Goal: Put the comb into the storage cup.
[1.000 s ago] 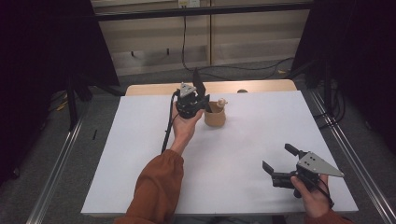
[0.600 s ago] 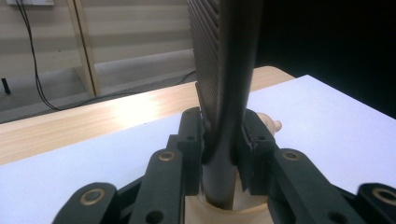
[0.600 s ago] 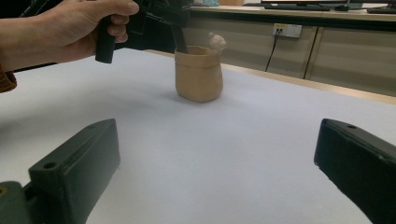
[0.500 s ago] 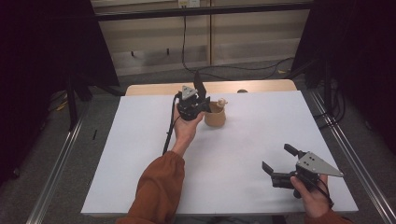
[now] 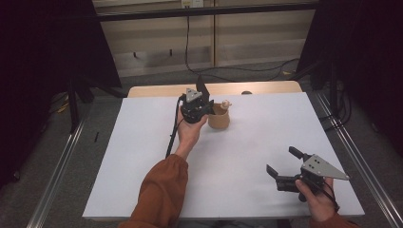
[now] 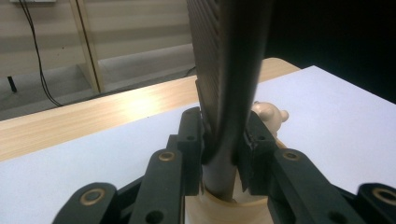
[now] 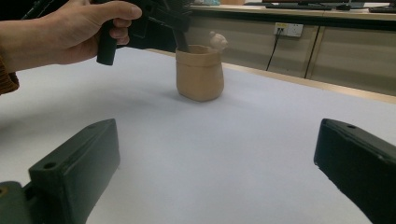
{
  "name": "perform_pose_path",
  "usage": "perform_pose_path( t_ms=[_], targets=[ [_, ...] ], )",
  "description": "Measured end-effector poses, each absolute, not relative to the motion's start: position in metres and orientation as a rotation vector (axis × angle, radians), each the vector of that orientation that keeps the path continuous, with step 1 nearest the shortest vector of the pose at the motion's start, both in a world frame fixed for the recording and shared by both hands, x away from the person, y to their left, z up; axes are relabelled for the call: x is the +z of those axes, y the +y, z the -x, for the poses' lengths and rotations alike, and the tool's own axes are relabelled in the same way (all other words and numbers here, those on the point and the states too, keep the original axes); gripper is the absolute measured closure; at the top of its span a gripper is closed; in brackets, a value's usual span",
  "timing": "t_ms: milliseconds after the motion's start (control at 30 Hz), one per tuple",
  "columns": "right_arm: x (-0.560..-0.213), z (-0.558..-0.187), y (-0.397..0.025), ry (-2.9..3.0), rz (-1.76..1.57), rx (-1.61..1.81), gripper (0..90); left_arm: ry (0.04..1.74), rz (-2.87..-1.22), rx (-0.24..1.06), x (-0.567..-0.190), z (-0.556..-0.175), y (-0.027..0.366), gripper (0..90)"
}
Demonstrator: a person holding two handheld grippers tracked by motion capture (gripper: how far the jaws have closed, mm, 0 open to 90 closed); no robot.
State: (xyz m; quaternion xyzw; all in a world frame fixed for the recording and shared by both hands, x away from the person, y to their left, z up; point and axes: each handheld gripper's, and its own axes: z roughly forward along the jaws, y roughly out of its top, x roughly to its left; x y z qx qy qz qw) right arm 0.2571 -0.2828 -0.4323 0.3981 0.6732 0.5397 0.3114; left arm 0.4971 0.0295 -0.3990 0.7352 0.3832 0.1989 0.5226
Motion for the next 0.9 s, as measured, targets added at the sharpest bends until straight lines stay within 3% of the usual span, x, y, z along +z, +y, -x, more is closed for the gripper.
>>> perform_pose_path(
  t_ms=[700, 900],
  targets=[
    [-0.433, -0.2574, -0.2823, 1.784, -1.053, 1.427, 0.0, 0.915, -1.767, 0.453, -0.4041, -0.4984, 0.0309, 72.7],
    [-0.4332, -0.2575, -0.2821, 1.788, -1.052, 1.425, 0.0, 0.919, -1.744, 0.451, -0.4024, -0.4979, 0.0316, 67.3]
  ],
)
